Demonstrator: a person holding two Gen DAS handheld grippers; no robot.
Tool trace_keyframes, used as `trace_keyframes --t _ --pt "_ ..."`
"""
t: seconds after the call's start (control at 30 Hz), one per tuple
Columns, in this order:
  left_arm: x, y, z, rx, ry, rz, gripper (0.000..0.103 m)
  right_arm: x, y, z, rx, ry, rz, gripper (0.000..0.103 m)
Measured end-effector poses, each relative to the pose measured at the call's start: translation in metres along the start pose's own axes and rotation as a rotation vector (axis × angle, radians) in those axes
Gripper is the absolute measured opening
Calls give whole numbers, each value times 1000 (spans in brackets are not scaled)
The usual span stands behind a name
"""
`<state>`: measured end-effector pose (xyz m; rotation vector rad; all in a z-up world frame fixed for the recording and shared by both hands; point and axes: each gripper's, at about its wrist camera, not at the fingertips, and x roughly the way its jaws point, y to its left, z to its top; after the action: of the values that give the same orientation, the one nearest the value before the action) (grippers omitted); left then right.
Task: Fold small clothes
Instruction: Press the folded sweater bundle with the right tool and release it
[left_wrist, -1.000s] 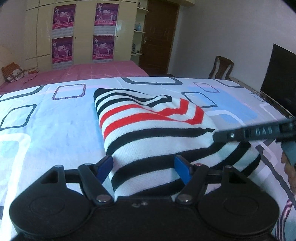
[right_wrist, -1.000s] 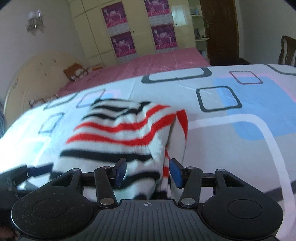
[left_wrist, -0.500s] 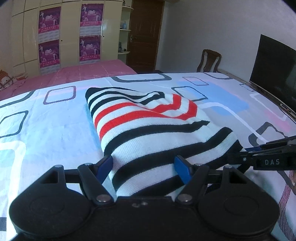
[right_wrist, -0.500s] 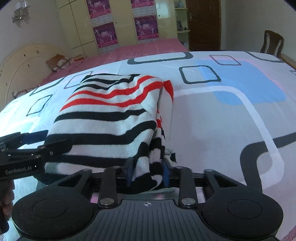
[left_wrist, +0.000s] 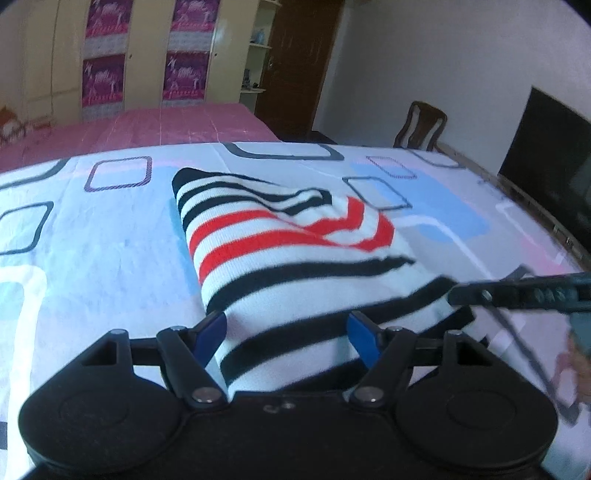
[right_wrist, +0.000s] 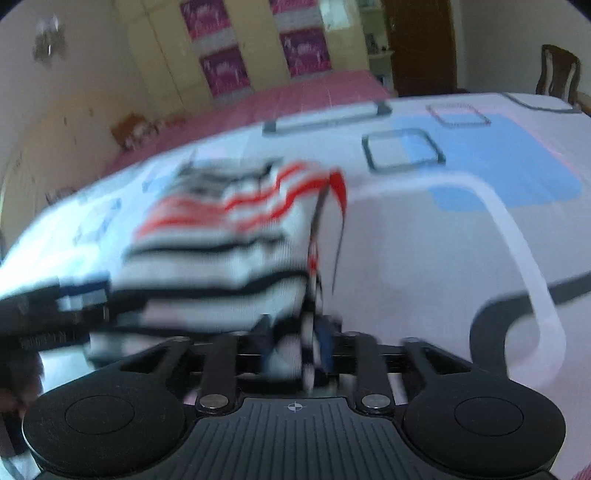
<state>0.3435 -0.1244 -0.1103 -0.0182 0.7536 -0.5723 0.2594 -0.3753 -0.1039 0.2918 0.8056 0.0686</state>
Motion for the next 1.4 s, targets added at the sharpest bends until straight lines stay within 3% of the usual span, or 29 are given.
trace_keyframes --t 0.27,0.53,0.57,0.7,0.8,0.97,1.07,1.13,1.27,1.4 --pt "10 15 34 -50 -61 84 70 57 -18 60 82 -13 14 49" --pt "56 47 53 -157 -45 128 66 110 -30 83 143 43 63 48" --pt "61 50 54 -170 -45 123 65 113 -29 83 144 44 65 46" --pt "77 50 57 -180 -41 108 55 115 -25 83 104 28 60 18" --pt "81 43 59 -172 -52 113 54 107 -18 81 31 -16 30 10" --pt "81 33 60 -164 -69 85 54 91 -28 77 10 -55 -13 9" --pt "98 28 55 -110 -27 129 56 113 -34 67 9 8 -42 10" --pt "98 27 54 -88 -30 141 56 110 -34 69 23 -13 -44 10" --pt "93 28 55 -102 -32 138 55 95 -32 74 11 -47 -54 21" --pt "90 27 59 -113 -42 136 54 86 -22 82 -30 -88 -46 22"
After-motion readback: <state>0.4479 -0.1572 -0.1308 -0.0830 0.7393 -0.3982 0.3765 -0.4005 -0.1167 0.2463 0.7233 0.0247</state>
